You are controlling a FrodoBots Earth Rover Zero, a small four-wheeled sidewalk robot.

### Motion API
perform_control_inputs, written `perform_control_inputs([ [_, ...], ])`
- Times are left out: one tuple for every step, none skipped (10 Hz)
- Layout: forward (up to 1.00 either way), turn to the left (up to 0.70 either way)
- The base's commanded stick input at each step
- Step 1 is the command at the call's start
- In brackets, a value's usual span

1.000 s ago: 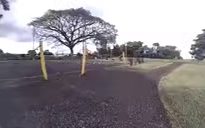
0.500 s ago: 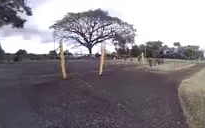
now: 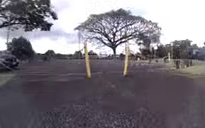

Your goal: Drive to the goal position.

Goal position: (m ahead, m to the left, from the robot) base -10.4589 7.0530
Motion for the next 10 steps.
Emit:
perform_control_inputs([
  [0.0, 0.7],
  [0.0, 0.7],
  [0.0, 0.7],
  [0.0, 0.7],
  [0.0, 0.7],
  [0.0, 0.7],
  [0.0, 0.7],
  [0.0, 0.7],
  [0.0, 0.7],
  [0.0, 0.7],
])
